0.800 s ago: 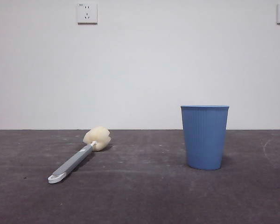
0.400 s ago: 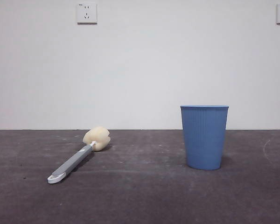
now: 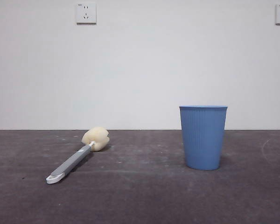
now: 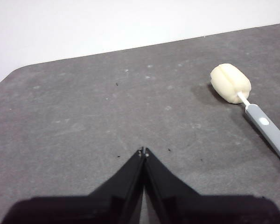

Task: Pick up the cup brush,pick up the cup,insert the brush into the cup,clean the cup,put the cup brush back,put the cup back to the fixed position on the table

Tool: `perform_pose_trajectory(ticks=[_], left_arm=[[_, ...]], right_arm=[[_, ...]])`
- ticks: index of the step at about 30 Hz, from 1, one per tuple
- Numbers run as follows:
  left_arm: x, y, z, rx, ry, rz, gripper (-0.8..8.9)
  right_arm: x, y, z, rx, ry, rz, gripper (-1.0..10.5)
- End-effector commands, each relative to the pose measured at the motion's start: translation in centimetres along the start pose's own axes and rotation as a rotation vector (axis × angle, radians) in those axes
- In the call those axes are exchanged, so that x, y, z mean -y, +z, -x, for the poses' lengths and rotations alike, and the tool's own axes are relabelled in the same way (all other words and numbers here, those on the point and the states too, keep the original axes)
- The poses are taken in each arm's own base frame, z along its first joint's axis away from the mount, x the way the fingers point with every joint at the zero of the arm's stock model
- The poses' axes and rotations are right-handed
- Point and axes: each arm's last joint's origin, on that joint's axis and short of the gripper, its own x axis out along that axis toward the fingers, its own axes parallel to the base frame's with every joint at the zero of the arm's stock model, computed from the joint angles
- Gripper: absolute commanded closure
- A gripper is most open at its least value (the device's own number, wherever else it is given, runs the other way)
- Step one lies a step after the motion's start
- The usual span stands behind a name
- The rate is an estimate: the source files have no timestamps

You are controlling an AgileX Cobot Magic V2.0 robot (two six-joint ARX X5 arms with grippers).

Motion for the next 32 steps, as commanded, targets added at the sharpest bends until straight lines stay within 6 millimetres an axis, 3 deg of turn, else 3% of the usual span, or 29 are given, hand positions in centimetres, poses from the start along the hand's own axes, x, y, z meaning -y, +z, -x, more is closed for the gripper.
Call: perform_pose_trajectory(ticks=[1,6,11,16,22,32], left_arm=[[0.0,-0.4,-0.1,-0.008,0.004,0.01,8.17],[0.0,-0.4,-0.1,-0.008,0.004,0.01,8.17],[0.0,-0.4,-0.1,-0.008,0.004,0.01,8.17],[0.0,-0.4,-0.1,-0.008,0.004,0.01,8.17],[0.0,-0.4,-0.1,-0.008,0.004,0.01,8.17],[0.0,-0.4,-0.1,-0.008,0.004,0.01,8.17]], right_arm=[[-0.1,0.9,1.2,0.19,-0.037,0.154,9.5],[0.1,1.0,2.6,0.404,-0.202,0.26,9.5],[1.3,-0.3,1.3,0.559,-0.334,0.307,9.5],[3.0,-3.7,-1.6,0.642,-0.396,0.271,9.5],[5.2,-8.1,-4.8,0.607,-0.504,0.188,9.5],[7.2,-12.8,-7.3,0.57,-0.595,0.115,9.5]])
